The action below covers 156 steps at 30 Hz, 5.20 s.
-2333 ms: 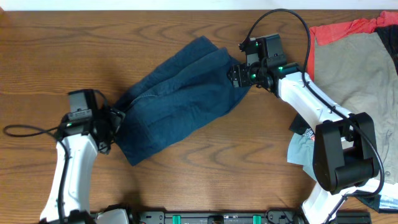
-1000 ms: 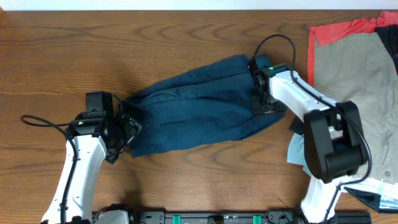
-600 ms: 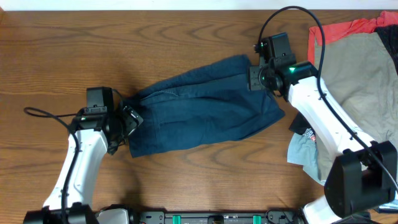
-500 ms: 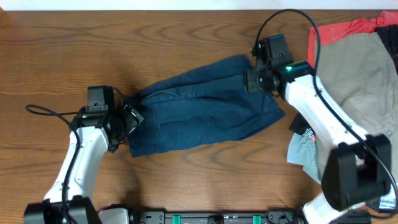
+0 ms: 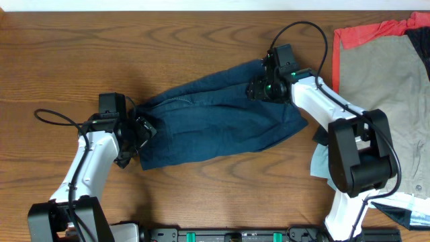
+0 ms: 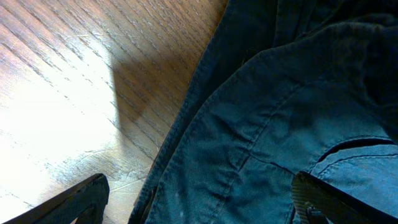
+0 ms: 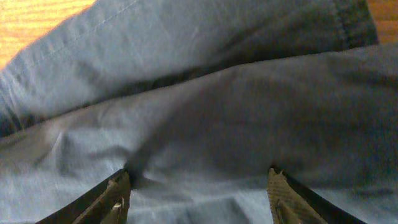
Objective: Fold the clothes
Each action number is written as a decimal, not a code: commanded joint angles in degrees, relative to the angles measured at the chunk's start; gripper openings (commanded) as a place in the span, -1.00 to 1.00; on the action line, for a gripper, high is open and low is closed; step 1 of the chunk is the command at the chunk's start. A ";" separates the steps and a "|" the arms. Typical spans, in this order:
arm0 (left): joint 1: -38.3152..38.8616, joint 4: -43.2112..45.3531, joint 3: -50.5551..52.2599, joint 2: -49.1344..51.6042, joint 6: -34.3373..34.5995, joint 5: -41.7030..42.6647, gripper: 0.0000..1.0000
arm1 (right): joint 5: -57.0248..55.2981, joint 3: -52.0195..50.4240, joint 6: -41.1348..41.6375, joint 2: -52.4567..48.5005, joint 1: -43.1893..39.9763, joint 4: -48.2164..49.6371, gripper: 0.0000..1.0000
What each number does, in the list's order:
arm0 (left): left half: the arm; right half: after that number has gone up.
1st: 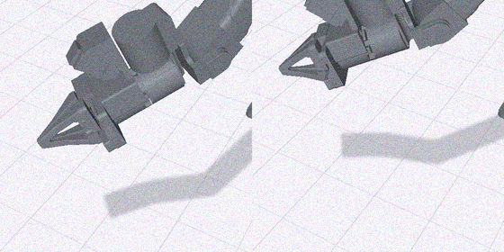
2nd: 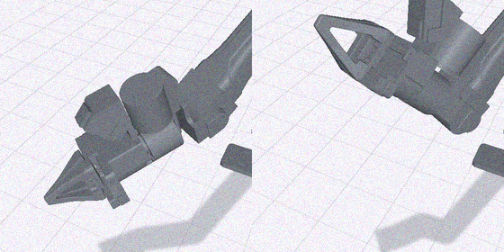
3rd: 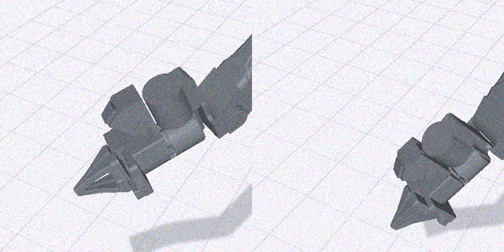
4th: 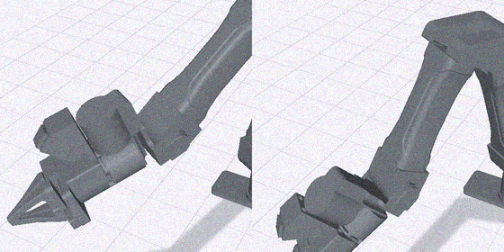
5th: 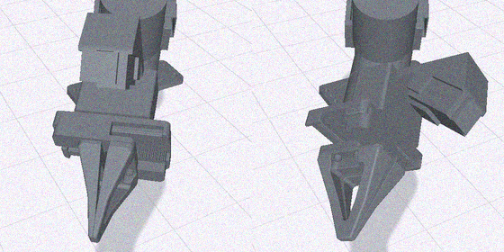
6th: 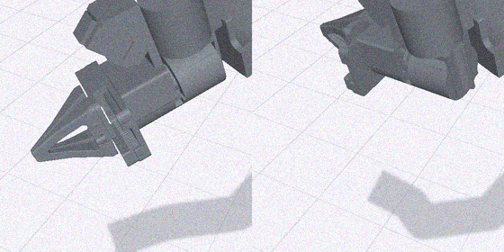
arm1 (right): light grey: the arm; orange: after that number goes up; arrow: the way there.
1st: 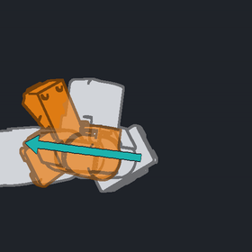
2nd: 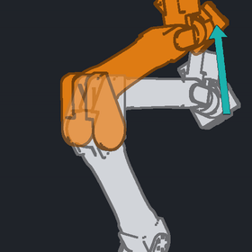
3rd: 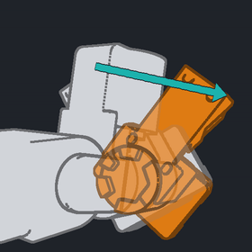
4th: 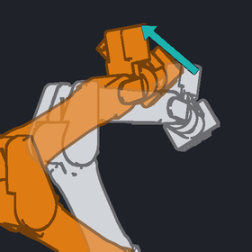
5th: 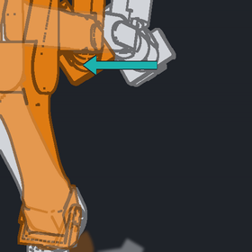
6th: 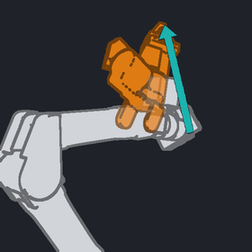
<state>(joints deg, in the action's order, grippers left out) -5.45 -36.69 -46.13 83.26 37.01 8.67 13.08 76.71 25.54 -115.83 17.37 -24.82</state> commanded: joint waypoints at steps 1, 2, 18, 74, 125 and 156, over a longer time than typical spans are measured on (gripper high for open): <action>0.17 -0.33 -0.48 0.22 -1.03 -0.09 0.90 | 0.37 -0.11 5.40 -2.29 -0.04 1.53 0.24; 0.17 -0.33 -0.48 0.22 -1.03 -0.09 0.89 | 0.24 -0.11 6.45 -2.51 -0.04 1.95 0.22; 0.17 -0.35 -0.48 0.22 -1.05 -0.11 0.89 | 0.72 -0.09 14.80 1.31 -2.16 -4.98 0.48; -2.03 3.78 0.17 4.50 -7.87 10.27 0.97 | -1.29 0.11 -11.08 5.73 -3.34 -4.63 0.99; -2.19 -21.99 -17.11 -14.99 -15.80 14.69 -0.87 | 4.26 3.69 -10.36 -4.50 32.33 -2.05 -0.53; 12.57 -12.50 -17.11 -14.67 -4.79 17.99 -0.87 | -8.15 -10.05 -11.63 4.15 12.22 -12.87 -0.76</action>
<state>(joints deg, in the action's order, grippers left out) 4.12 -50.63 -62.61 68.47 28.38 25.39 2.15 68.47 12.86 -110.65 27.51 -38.68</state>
